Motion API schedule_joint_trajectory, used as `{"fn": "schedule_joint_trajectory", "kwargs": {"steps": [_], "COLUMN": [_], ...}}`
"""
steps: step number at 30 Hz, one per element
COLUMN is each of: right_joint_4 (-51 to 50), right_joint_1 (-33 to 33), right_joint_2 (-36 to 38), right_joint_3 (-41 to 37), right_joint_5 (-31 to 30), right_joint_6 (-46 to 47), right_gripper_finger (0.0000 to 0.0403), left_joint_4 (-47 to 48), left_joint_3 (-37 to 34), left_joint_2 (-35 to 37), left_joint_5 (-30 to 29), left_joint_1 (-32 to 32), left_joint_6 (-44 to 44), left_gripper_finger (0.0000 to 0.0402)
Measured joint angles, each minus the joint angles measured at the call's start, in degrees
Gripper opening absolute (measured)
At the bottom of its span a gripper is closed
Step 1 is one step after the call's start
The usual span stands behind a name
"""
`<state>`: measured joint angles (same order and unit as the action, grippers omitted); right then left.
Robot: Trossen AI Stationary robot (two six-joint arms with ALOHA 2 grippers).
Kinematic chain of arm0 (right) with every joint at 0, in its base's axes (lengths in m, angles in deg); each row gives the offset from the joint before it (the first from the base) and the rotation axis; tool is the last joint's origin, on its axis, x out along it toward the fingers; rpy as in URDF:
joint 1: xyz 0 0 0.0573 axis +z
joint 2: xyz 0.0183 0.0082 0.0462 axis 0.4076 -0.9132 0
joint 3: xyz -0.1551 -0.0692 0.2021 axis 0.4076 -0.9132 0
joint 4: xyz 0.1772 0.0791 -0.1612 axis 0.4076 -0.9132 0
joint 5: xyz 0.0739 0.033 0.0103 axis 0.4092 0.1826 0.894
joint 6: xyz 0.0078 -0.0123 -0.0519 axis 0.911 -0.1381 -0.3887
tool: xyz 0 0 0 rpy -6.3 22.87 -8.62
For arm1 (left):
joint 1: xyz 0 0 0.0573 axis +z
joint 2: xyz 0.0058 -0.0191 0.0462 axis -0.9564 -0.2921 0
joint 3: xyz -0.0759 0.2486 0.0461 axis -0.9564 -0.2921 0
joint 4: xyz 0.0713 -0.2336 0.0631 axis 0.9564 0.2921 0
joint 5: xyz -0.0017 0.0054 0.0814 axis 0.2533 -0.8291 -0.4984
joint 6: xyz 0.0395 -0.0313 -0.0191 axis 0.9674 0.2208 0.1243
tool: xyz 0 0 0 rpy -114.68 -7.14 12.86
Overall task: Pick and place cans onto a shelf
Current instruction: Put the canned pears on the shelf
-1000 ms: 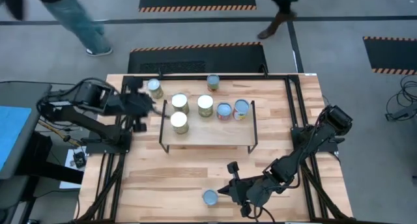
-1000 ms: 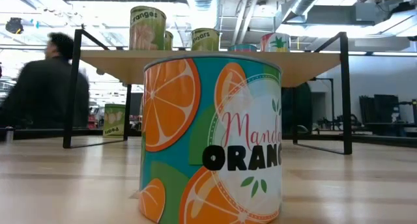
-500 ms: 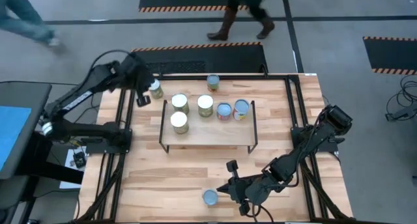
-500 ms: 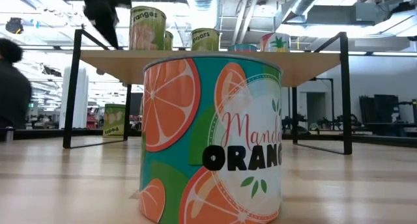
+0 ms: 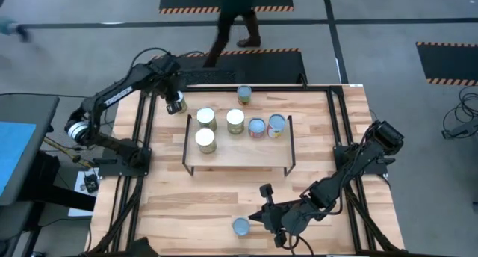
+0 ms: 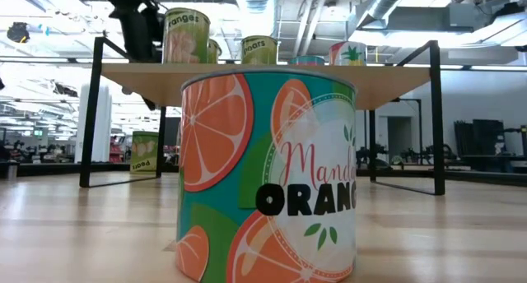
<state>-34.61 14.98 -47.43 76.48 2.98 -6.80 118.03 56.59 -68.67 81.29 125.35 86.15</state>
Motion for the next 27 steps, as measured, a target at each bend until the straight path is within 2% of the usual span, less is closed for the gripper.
{"fn": "schedule_joint_trajectory", "kwargs": {"steps": [12, 15, 20, 27], "right_joint_4": [0.03, 0.04, 0.04, 0.07], "right_joint_1": [1.13, 1.12, 1.09, 1.09], "right_joint_2": [0.00, 0.00, 0.00, 0.00], "right_joint_3": [0.00, 0.00, 0.00, 0.02], "right_joint_5": [0.00, 0.00, -0.02, -0.02], "right_joint_6": [-0.33, -0.41, -0.52, -0.52], "right_gripper_finger": [0.0010, 0.0010, 0.0010, 0.0010], "left_joint_4": [-0.64, -2.17, -10.82, -11.92], "left_joint_3": [-0.18, -2.26, -7.67, -8.39], "left_joint_2": [-7.19, -7.42, -6.53, -4.82], "left_joint_5": [-0.30, -0.63, -5.49, -6.01], "left_joint_1": [1.49, 1.53, 1.46, 1.50], "left_joint_6": [0.24, 1.72, 3.66, 4.47], "left_gripper_finger": [0.0096, 0.0103, 0.0109, 0.0103]}}
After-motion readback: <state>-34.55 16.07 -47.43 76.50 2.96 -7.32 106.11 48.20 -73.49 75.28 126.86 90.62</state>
